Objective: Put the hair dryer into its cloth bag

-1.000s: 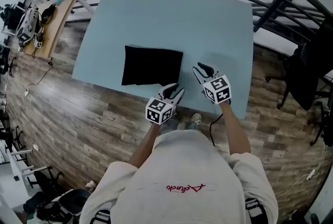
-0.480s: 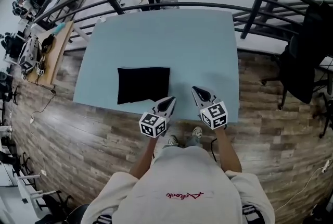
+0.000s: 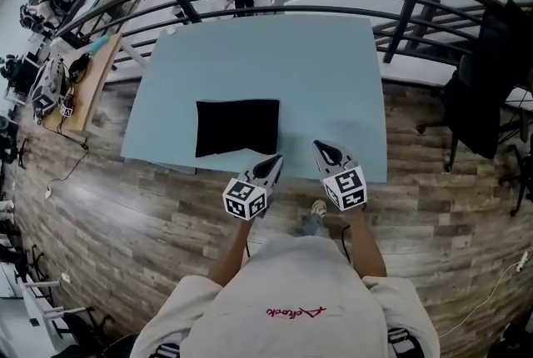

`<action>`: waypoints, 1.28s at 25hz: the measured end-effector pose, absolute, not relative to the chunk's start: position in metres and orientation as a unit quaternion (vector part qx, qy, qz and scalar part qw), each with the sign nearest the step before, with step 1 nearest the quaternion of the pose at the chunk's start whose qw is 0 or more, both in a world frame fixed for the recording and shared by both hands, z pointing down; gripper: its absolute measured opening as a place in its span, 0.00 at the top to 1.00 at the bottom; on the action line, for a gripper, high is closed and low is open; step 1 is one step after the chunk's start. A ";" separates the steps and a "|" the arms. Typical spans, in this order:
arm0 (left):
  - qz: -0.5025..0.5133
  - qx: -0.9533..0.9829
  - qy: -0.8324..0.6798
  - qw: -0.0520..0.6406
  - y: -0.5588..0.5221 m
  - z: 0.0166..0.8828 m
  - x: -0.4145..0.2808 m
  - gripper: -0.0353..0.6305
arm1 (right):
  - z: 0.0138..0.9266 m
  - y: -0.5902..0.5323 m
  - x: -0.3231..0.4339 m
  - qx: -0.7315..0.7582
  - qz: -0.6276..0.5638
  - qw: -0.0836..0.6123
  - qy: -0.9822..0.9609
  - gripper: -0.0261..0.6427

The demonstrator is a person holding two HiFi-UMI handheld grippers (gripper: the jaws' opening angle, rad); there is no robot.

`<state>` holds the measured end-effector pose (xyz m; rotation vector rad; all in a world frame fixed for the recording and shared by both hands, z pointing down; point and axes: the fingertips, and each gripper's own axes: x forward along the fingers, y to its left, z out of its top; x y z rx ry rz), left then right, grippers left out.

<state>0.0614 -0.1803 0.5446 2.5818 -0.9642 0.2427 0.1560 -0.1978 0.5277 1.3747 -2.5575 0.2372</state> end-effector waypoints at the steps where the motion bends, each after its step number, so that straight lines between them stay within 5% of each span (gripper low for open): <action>1: 0.083 0.916 -0.345 0.186 -0.172 0.543 0.052 0.93 | 0.526 -0.190 0.148 0.470 0.078 0.116 -0.872 0.94; 13: 0.072 0.922 -0.332 0.185 -0.048 0.543 -0.025 0.93 | 0.514 -0.073 0.076 0.486 0.063 0.128 -0.862 0.94; 32: 0.048 0.937 -0.302 0.168 0.060 0.524 -0.045 0.93 | 0.499 0.051 0.055 0.522 0.041 0.149 -0.839 0.94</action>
